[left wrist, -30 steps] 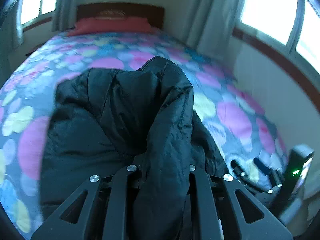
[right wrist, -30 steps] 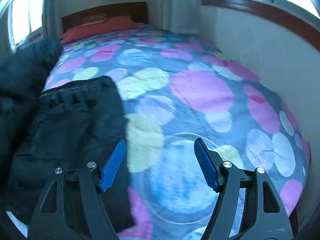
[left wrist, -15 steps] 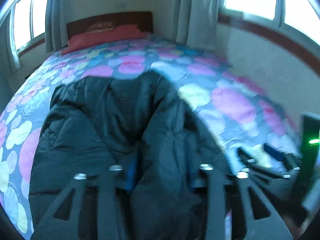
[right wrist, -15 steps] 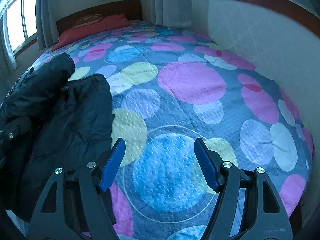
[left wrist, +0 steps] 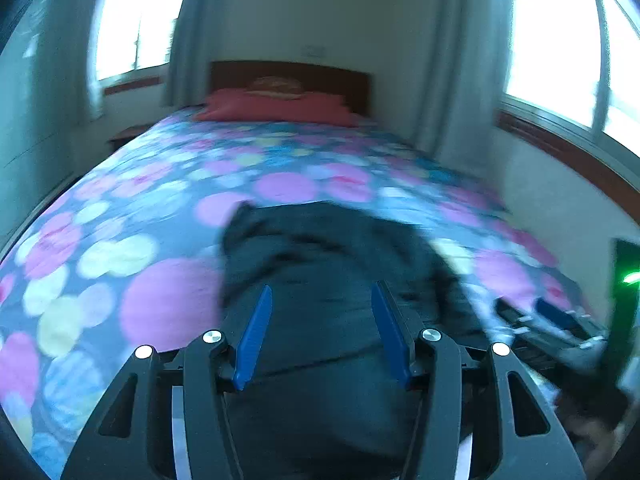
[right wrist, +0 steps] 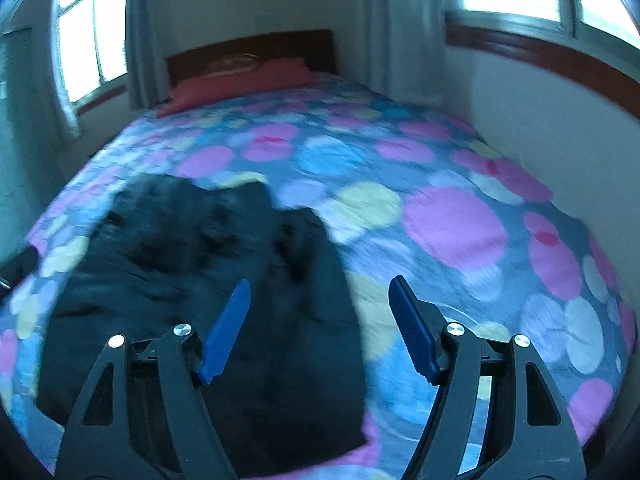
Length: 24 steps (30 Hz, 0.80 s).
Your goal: Fold large clothes
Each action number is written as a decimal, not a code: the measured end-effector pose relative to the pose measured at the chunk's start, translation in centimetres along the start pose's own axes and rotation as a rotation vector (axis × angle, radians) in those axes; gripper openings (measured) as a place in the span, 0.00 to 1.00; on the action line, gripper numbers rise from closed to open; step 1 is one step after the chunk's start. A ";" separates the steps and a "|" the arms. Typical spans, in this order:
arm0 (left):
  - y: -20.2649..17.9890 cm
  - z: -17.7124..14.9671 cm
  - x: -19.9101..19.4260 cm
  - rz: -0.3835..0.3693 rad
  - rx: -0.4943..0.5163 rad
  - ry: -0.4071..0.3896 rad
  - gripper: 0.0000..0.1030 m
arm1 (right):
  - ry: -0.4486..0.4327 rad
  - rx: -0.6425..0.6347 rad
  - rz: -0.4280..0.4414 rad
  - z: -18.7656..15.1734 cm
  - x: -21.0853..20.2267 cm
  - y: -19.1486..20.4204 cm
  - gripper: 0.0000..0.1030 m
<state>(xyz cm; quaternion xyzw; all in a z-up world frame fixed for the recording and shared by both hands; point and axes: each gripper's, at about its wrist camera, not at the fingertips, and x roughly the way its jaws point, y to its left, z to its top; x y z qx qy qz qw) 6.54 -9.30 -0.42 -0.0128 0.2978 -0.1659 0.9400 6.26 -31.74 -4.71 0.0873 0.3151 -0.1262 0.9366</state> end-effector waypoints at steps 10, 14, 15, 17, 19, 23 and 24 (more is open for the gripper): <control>7.4 -3.7 3.3 0.084 -0.154 0.123 0.51 | 0.184 -0.047 0.079 -1.7 4.2 5.6 0.83; 7.7 -4.7 3.7 0.032 -0.178 0.144 0.51 | 0.246 0.035 0.210 -2.6 5.3 4.8 0.32; 7.5 -4.7 3.7 0.027 -0.177 0.141 0.51 | 0.245 0.025 0.211 -2.7 5.1 5.0 0.28; 7.3 -4.5 3.8 0.018 -0.169 0.136 0.51 | 0.200 -0.031 0.179 -2.4 4.1 5.4 0.16; 7.2 -4.2 3.5 -0.008 -0.178 0.132 0.51 | 0.164 -0.022 0.161 -1.8 3.4 4.6 0.13; 6.4 -3.4 3.3 -0.064 -0.204 0.114 0.51 | 0.144 0.006 0.119 -1.1 3.4 2.3 0.12; 5.7 -3.2 3.6 -0.080 -0.190 0.121 0.51 | 0.147 0.012 0.102 -1.2 3.8 1.6 0.12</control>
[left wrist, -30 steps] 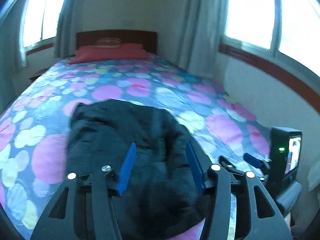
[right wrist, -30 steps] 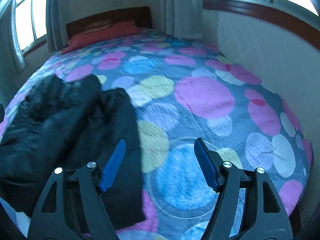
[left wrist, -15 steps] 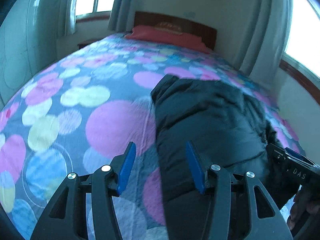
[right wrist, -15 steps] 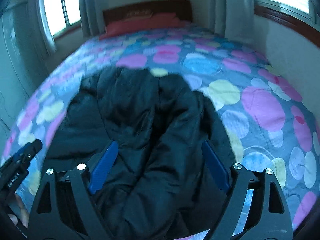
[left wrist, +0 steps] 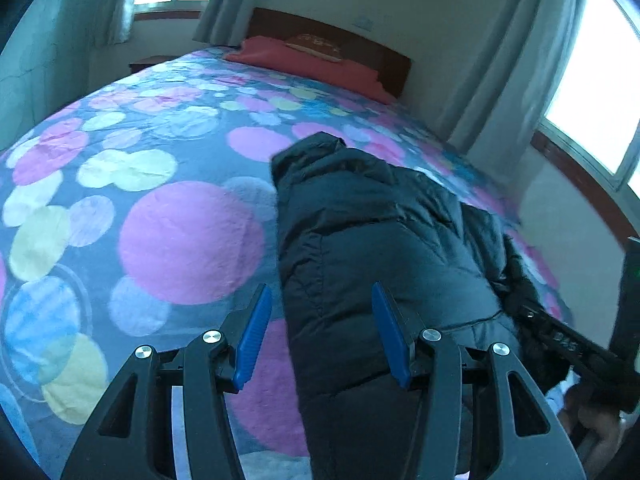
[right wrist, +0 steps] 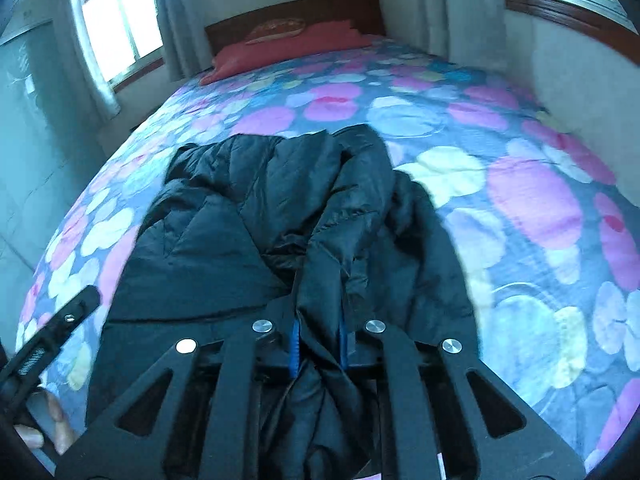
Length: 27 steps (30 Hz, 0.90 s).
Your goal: Fold large clothes
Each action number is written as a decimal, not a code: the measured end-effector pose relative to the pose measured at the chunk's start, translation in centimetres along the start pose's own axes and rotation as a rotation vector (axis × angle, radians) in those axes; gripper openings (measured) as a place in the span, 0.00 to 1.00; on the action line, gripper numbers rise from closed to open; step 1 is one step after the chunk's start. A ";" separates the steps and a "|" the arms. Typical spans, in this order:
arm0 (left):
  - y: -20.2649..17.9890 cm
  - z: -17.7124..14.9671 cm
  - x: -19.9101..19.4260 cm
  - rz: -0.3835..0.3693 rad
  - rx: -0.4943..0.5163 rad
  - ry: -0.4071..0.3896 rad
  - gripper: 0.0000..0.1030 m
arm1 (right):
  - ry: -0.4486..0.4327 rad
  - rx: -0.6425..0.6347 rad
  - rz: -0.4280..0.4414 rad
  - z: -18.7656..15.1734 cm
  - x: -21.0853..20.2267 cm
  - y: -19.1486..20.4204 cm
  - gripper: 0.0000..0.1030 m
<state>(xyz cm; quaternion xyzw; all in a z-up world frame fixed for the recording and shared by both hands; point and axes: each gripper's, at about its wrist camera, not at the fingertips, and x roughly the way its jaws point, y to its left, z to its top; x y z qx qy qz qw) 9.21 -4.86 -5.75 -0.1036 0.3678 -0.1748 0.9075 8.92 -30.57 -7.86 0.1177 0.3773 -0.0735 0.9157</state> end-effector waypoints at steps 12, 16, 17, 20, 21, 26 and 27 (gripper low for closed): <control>-4.8 -1.3 6.3 0.069 0.163 0.078 0.50 | 0.097 0.085 -0.071 -3.1 5.6 -5.6 0.11; -4.2 -1.8 7.6 0.064 0.152 0.091 0.49 | 0.079 0.093 -0.077 -3.7 6.1 -5.4 0.11; -4.2 -1.9 7.7 0.066 0.155 0.090 0.49 | 0.077 0.097 -0.077 -3.9 6.1 -5.5 0.11; -4.2 -1.9 7.4 0.063 0.160 0.079 0.49 | 0.071 0.103 -0.072 -3.4 5.8 -5.7 0.12; -4.2 -1.8 7.2 0.058 0.157 0.074 0.49 | 0.065 0.109 -0.064 -3.4 5.5 -5.8 0.12; -3.1 -1.5 5.1 0.018 0.110 0.056 0.49 | 0.044 0.090 -0.087 -2.5 2.9 -5.5 0.26; -2.8 -1.4 4.7 0.014 0.098 0.058 0.49 | 0.034 0.087 -0.094 -2.3 2.2 -5.5 0.28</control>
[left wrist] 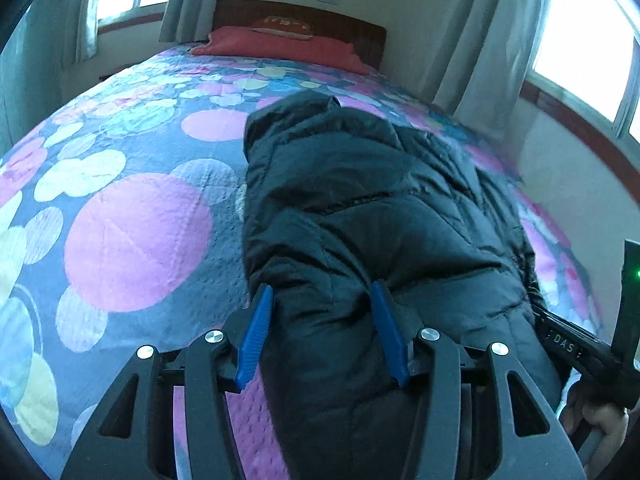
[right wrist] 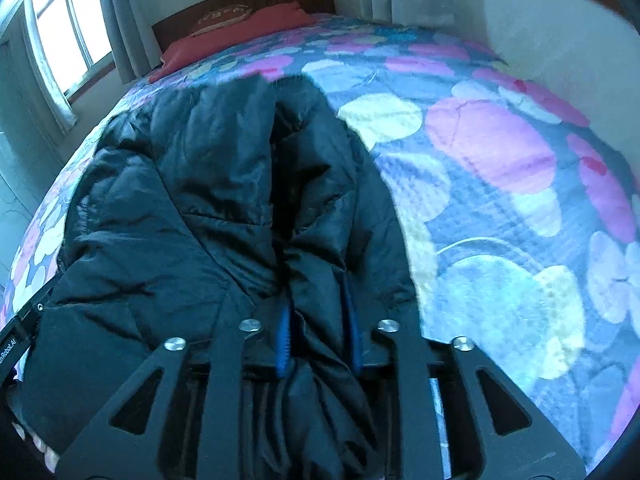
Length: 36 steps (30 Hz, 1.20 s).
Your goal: Fold large clothes
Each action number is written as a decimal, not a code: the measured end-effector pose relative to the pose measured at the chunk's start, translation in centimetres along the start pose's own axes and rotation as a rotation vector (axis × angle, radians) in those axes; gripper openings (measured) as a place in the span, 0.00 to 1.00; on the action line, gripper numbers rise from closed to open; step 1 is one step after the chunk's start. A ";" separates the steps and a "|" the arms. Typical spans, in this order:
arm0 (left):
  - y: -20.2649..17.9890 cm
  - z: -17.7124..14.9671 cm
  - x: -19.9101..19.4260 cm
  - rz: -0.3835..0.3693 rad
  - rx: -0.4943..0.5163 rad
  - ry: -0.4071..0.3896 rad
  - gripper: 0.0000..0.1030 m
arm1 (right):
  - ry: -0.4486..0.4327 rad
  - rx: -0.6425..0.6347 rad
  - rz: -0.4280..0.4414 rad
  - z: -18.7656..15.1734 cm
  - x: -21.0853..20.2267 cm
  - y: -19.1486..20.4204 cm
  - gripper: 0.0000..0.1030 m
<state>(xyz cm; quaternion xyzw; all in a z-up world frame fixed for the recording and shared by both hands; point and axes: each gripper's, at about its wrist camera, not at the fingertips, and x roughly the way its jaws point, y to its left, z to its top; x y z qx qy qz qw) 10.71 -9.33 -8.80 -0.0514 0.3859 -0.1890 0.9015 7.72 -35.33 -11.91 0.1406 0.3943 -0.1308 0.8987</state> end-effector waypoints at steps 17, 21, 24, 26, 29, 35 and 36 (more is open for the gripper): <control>-0.7 6.1 1.8 0.043 -0.111 0.021 0.49 | -0.067 -0.128 0.015 8.4 1.1 5.5 0.33; -0.4 5.0 4.2 0.076 -0.114 0.064 0.52 | -0.010 -0.120 0.013 6.5 4.5 4.7 0.35; -1.0 4.9 5.3 0.110 -0.071 0.079 0.53 | -0.008 -0.104 0.018 5.6 6.2 4.5 0.39; -1.2 4.7 5.9 0.126 -0.053 0.082 0.53 | -0.011 -0.102 0.016 5.2 6.8 4.6 0.39; -1.1 4.2 6.8 0.141 -0.039 0.072 0.53 | -0.012 -0.089 0.028 4.7 7.7 4.3 0.40; -1.2 3.4 7.7 0.172 -0.025 0.047 0.53 | -0.039 -0.090 0.013 3.7 8.4 4.5 0.40; -1.2 3.3 7.8 0.176 -0.022 0.043 0.53 | -0.043 -0.092 0.009 3.6 8.5 4.6 0.40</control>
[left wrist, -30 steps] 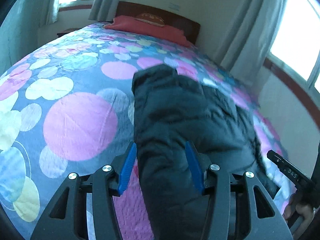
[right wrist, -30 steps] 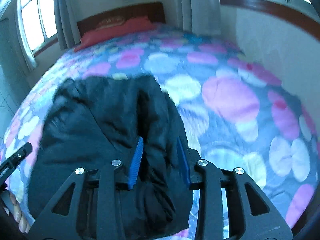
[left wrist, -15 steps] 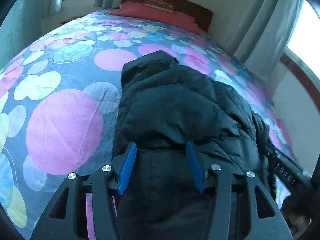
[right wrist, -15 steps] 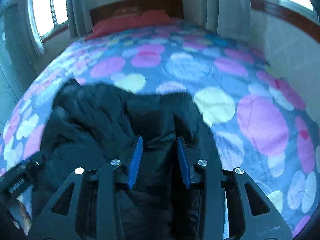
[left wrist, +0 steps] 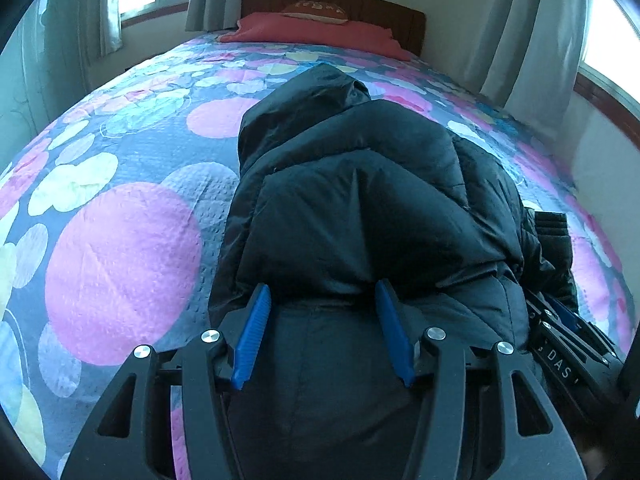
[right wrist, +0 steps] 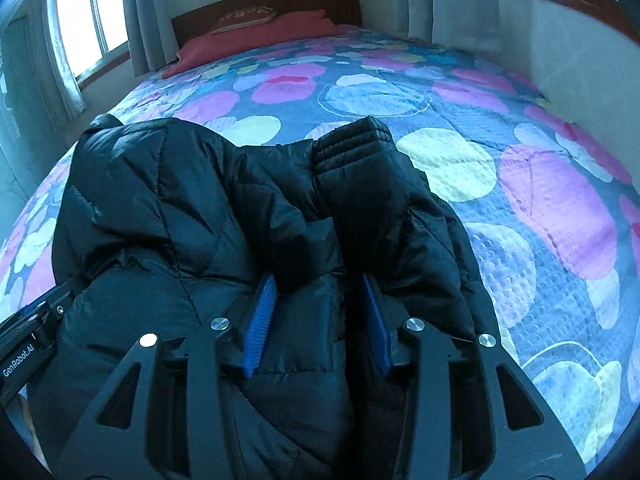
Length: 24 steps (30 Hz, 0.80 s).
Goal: Fold large clothes
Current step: 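Press the folded jacket bundle flat with both open tools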
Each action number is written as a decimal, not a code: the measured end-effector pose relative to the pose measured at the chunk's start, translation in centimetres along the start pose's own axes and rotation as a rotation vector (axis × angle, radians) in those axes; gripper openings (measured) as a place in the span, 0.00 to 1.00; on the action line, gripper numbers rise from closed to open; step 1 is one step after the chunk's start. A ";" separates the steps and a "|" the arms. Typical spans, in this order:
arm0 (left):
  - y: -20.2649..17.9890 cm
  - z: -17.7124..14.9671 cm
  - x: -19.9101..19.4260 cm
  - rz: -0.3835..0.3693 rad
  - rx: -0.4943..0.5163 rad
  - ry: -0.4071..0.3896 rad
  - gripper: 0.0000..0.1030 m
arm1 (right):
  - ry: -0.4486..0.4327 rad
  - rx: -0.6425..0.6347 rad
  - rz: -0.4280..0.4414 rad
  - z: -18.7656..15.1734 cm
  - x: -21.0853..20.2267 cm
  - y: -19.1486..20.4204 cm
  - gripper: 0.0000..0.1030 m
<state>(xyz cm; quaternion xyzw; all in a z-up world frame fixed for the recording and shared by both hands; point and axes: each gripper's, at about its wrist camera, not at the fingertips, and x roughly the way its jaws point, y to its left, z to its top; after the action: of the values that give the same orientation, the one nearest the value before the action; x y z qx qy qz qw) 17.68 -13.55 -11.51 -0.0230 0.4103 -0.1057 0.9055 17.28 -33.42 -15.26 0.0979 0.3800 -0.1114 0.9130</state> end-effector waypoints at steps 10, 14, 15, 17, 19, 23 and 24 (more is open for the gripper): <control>-0.1 -0.7 0.3 0.014 0.012 -0.023 0.53 | -0.022 -0.011 -0.022 -0.6 0.2 0.3 0.40; -0.4 -0.9 0.3 0.019 0.014 -0.030 0.53 | -0.037 -0.012 -0.031 -0.9 0.1 0.5 0.40; -0.4 -1.0 0.3 0.020 0.015 -0.034 0.53 | -0.041 -0.012 -0.033 -1.0 0.1 0.5 0.40; -0.6 -1.1 0.4 0.023 0.015 -0.040 0.53 | -0.046 -0.015 -0.040 -1.0 0.1 0.6 0.40; -0.7 -1.1 0.3 0.026 0.016 -0.043 0.53 | -0.049 -0.014 -0.039 -1.0 0.0 0.6 0.40; -0.9 -1.0 0.1 0.034 0.017 -0.043 0.53 | -0.047 -0.016 -0.043 -1.0 0.0 0.7 0.40; -0.9 -0.9 0.0 0.034 0.016 -0.043 0.53 | -0.046 -0.015 -0.042 -1.0 -0.2 0.7 0.40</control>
<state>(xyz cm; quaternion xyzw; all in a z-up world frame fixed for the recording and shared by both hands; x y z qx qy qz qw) 16.81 -14.42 -12.02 -0.0112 0.3905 -0.0930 0.9158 16.70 -32.42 -15.75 0.0805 0.3618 -0.1302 0.9196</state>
